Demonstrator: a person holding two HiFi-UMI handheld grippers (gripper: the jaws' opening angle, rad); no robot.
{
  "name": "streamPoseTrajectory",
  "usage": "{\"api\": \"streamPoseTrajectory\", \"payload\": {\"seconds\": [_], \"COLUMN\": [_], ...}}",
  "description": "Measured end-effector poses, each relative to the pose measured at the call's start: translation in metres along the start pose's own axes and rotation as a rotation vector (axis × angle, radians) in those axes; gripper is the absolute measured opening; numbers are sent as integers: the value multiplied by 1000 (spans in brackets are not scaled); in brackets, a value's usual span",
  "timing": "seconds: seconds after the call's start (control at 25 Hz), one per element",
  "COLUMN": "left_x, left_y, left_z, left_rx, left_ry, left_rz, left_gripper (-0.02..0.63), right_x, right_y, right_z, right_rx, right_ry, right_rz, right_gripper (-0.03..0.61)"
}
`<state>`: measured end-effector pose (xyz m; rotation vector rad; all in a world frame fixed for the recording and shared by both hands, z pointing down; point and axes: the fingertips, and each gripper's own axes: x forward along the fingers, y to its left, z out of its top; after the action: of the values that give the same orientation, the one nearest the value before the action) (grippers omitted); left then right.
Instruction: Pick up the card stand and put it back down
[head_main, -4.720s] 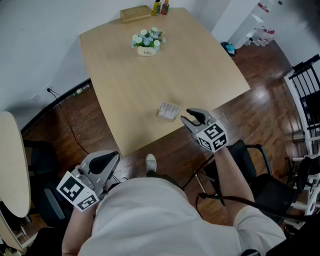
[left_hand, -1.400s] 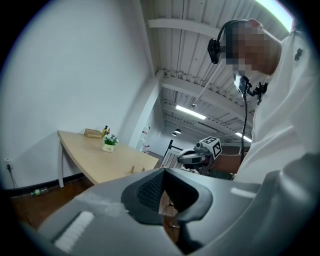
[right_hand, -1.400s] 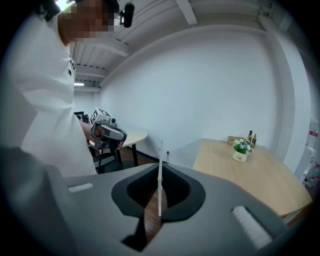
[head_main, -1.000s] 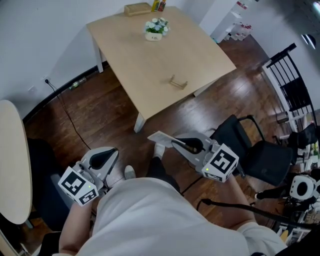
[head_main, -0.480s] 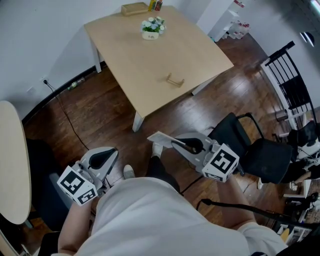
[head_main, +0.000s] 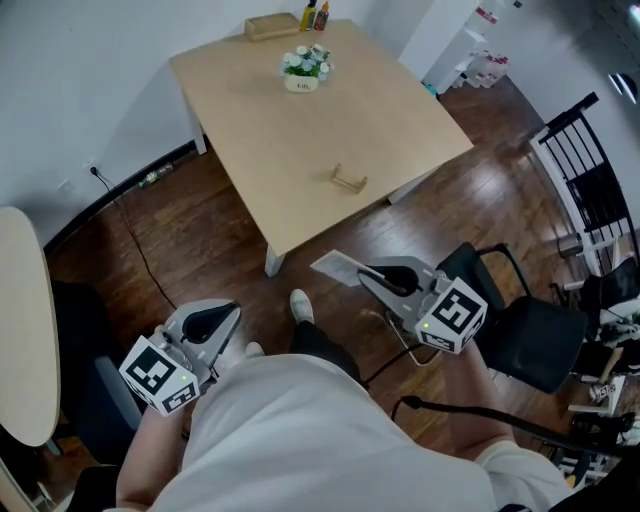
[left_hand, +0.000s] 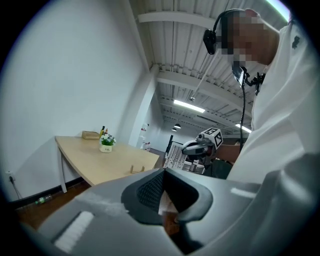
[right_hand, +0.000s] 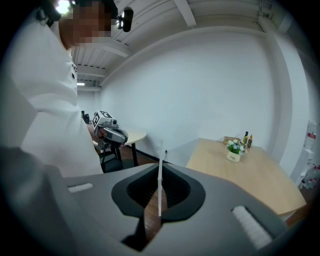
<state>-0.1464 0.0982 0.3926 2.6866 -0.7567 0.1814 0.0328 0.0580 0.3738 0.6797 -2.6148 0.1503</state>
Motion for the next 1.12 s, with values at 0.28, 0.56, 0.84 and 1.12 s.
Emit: {"api": "streamPoseTrajectory", "payload": {"seconds": [0.28, 0.56, 0.84, 1.12], "left_x": [52, 108, 144, 169], "left_y": [22, 44, 68, 82], "left_z": [25, 51, 62, 67], "left_rx": [-6, -8, -37, -62], "left_ry": [1, -9, 6, 21], "left_rz": [45, 77, 135, 190], "left_gripper": [2, 2, 2, 2], "right_x": [0, 9, 34, 70], "right_y": [-98, -195, -278, -321], "right_z": [-1, -10, -33, -62], "right_rx": [-21, -34, -15, -4], "right_ry": [4, 12, 30, 58], "right_rz": [4, 13, 37, 95], "right_gripper": [20, 20, 20, 20]}}
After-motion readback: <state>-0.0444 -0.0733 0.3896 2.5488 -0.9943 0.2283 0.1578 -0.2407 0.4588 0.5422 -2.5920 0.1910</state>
